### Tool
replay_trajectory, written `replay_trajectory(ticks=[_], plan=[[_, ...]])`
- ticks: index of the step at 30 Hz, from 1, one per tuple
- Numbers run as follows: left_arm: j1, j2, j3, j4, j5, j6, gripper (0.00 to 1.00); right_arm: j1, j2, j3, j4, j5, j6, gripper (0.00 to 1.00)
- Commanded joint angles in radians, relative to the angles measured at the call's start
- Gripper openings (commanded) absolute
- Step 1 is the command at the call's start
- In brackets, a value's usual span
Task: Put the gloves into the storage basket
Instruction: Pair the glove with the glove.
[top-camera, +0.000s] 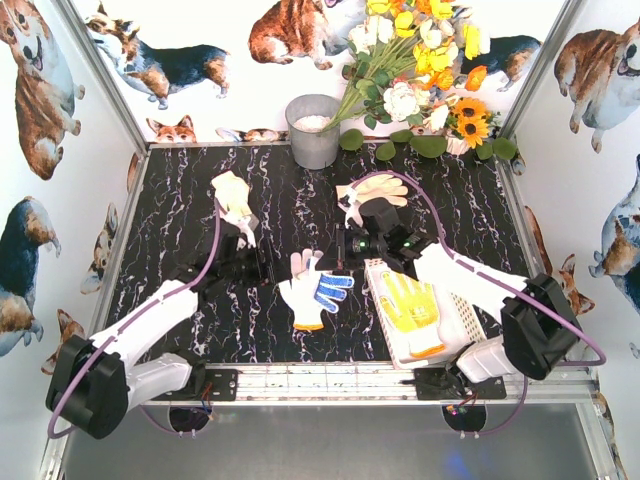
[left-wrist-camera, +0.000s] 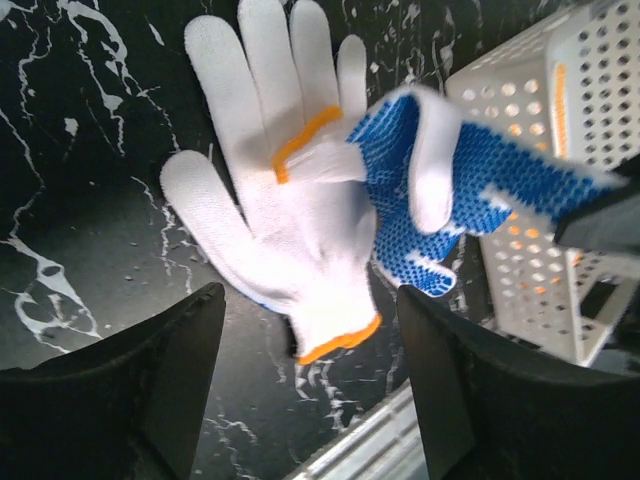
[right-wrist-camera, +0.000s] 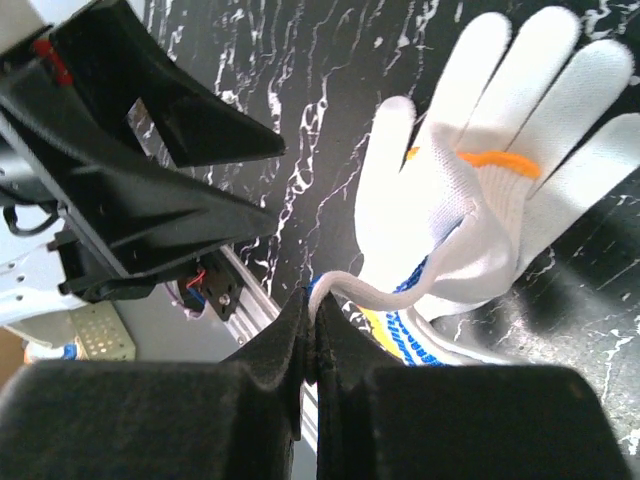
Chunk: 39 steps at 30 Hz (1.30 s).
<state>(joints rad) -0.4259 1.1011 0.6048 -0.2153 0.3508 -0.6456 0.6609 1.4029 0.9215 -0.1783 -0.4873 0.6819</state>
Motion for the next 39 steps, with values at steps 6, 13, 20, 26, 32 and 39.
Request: replay_trajectory(ticks=[6, 13, 20, 26, 32, 39], plan=[[-0.014, 0.060, -0.107, 0.335, -0.008, 0.195, 0.66, -0.040, 0.063, 0.070, -0.068, 0.125, 0.066, 0.00], [-0.069, 0.230, -0.051, 0.495, -0.015, 0.240, 0.52, -0.103, 0.069, 0.039, -0.040, 0.145, 0.107, 0.00], [-0.071, 0.421, 0.027, 0.572, 0.046, 0.225, 0.42, -0.112, 0.073, 0.040, -0.051, 0.141, 0.107, 0.00], [-0.071, 0.506, 0.025, 0.707, 0.097, 0.136, 0.39, -0.112, 0.075, 0.036, -0.052, 0.140, 0.111, 0.00], [-0.080, 0.544, 0.026, 0.730, 0.131, 0.093, 0.28, -0.113, 0.077, 0.039, -0.052, 0.143, 0.110, 0.00], [-0.091, 0.451, 0.010, 0.715, 0.084, -0.011, 0.00, -0.113, 0.069, 0.129, -0.133, 0.150, 0.044, 0.00]])
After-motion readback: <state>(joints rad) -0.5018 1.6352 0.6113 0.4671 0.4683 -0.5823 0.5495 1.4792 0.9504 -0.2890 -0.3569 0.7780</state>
